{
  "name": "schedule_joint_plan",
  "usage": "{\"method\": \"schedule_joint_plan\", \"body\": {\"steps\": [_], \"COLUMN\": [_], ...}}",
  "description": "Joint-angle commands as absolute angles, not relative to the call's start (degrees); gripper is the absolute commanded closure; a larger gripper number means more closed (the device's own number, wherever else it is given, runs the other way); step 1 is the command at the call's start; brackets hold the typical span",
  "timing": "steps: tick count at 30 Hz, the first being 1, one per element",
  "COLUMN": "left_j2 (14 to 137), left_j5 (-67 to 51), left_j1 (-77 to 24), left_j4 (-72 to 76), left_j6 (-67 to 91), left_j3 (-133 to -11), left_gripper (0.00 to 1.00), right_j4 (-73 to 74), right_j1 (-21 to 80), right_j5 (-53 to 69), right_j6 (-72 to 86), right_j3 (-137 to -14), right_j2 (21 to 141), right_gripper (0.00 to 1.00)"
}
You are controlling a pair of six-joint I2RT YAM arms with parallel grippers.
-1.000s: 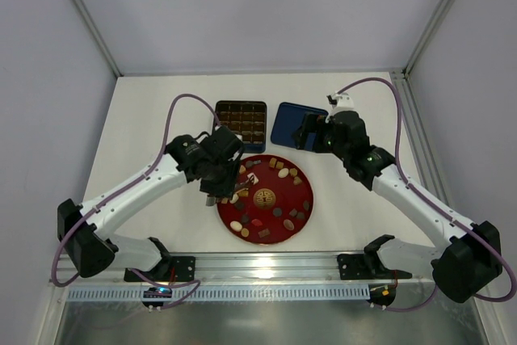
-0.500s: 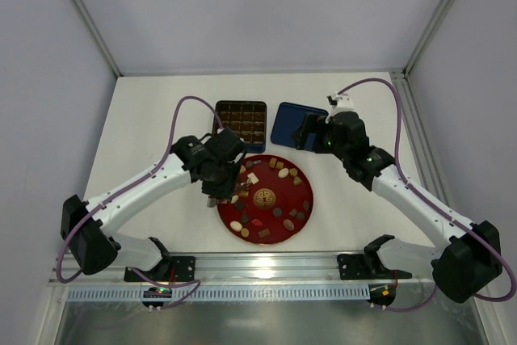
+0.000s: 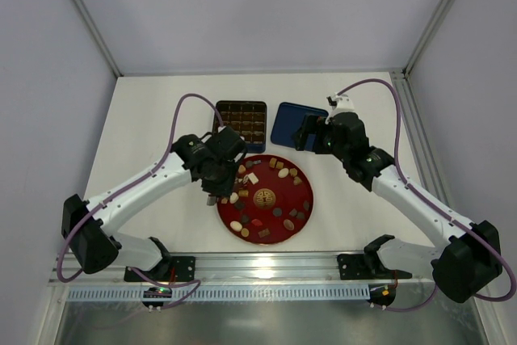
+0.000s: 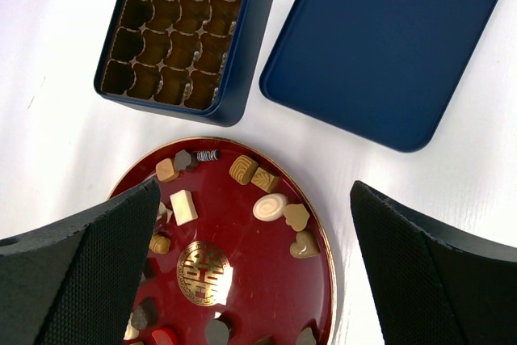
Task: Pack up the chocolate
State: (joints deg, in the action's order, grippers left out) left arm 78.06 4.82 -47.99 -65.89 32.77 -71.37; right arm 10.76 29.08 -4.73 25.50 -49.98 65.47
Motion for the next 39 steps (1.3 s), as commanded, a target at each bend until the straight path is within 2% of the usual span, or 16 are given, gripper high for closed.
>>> {"method": "schedule_joint_plan", "body": {"steps": [1,16,22,31,39], "left_j2": [78.13,78.92,81.65,92.45,105.01], "left_j5": [6.24,4.22,4.04,6.76,10.19], "left_j1": [-48.25,-47.82,-41.50,-29.46,-24.09], "left_j4": [-66.18,-68.90,-69.17,-64.43,-61.26], "left_j6": [31.38,29.45,26.29,20.92,18.46], "left_j3": [-74.62,-84.10,-91.04,-100.36,-109.24], "left_gripper": [0.72,0.75,0.75,0.75,0.78], "right_j4": [8.53,9.05,9.40,9.75,10.28], "right_j1": [29.09,29.09,29.00,29.09,29.09], "right_j5": [-4.83,-5.36,-5.01,-3.60,-2.90], "right_j6": [25.66,25.22,24.79,24.43,24.17], "right_j3": [-50.10,-50.97,-51.94,-54.14,-54.93], "right_j2": [64.16,64.34,65.04,66.62,67.32], "right_gripper": [0.00,0.00,0.00,0.00,0.00]}}
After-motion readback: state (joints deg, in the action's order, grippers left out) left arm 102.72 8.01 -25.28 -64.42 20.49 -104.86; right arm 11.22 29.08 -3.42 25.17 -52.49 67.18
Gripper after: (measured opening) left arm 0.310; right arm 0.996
